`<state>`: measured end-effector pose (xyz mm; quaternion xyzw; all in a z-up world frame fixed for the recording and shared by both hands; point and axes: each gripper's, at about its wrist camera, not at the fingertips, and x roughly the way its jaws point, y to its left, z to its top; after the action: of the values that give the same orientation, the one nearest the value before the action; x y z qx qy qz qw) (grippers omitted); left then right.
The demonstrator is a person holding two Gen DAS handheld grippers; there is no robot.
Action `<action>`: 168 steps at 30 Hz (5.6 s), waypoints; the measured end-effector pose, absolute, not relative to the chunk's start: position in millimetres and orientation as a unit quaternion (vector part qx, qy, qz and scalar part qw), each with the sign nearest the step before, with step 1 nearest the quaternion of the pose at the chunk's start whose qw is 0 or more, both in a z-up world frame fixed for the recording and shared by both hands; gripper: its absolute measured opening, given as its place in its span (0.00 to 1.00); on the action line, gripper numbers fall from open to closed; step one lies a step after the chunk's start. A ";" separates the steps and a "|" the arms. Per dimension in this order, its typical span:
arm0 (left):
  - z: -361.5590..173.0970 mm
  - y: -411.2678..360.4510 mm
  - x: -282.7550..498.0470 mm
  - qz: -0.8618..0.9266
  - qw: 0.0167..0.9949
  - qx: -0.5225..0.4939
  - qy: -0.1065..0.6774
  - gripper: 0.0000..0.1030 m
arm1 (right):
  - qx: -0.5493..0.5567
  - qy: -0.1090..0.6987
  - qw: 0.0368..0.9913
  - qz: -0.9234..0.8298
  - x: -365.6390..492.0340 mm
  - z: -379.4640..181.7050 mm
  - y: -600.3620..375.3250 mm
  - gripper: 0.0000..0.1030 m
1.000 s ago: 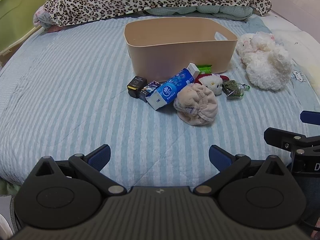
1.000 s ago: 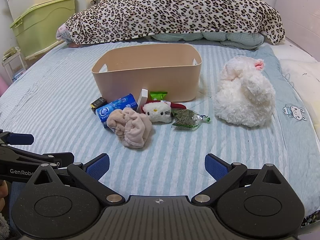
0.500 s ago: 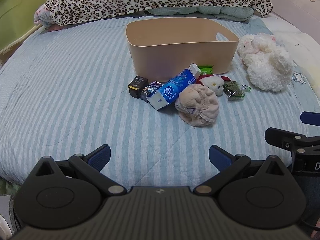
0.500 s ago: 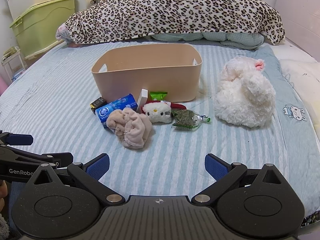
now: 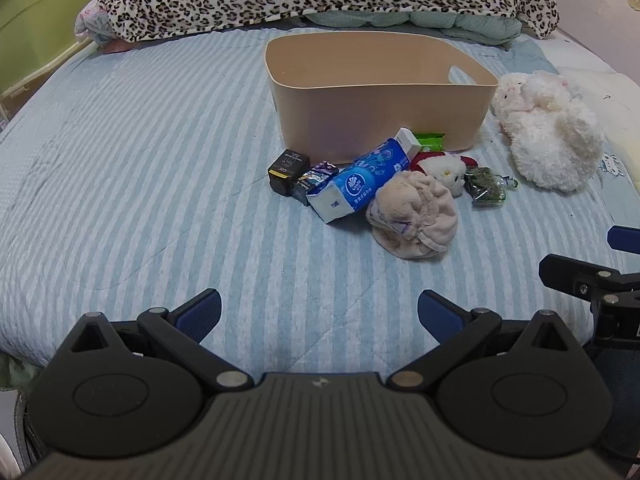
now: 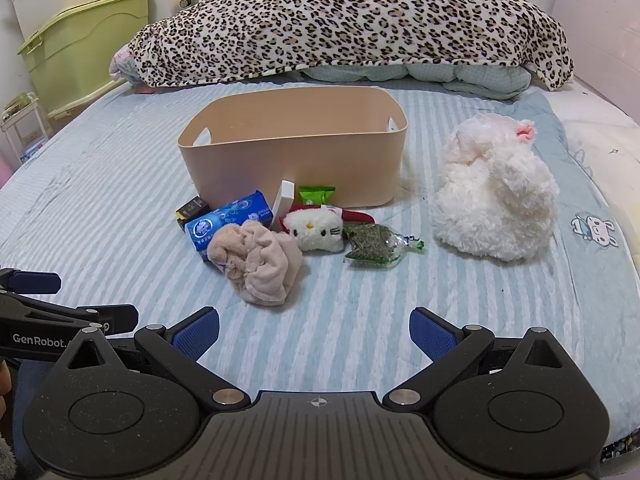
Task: Organize objects
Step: 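Move both tools toward the pile of items in front of the basket, then grasp the blue tissue pack with the left tool while the right tool grasps the beige cloth, then carry the tissue pack and cloth over the basket and open both tools, then grasp the black battery box with the left tool while the right tool grasps the herb bag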
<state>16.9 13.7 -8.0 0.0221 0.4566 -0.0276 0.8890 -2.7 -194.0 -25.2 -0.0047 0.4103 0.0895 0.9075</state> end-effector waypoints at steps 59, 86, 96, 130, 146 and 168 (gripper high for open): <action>-76.8 12.8 128.6 -0.186 0.888 0.143 0.396 0.31 | 0.053 0.455 0.867 0.197 110.5 -92.1 -157.3 0.11; 25.6 47.8 93.9 -0.151 0.943 0.086 0.285 0.25 | 0.074 0.343 0.924 0.154 103.8 6.0 -217.7 0.11; 44.6 44.2 149.9 -0.113 0.959 0.079 0.248 0.25 | 0.080 0.295 0.941 0.147 152.0 33.8 -222.1 0.11; 27.9 45.6 190.2 -0.048 0.950 0.098 0.292 0.89 | 0.049 0.321 0.938 0.123 174.3 6.5 -225.7 1.00; -47.8 74.4 172.3 -0.057 0.919 0.130 0.368 0.90 | 0.014 0.418 0.905 0.078 144.3 -66.0 -250.3 1.00; -89.7 69.6 191.8 -0.101 0.905 0.117 0.396 0.91 | 0.024 0.479 0.876 0.046 159.9 -140.5 -245.4 1.00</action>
<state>191.8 69.6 -89.7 0.1166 0.3958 -0.1013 0.9053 159.9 -245.4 -140.5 0.0240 0.4788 0.0458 0.8764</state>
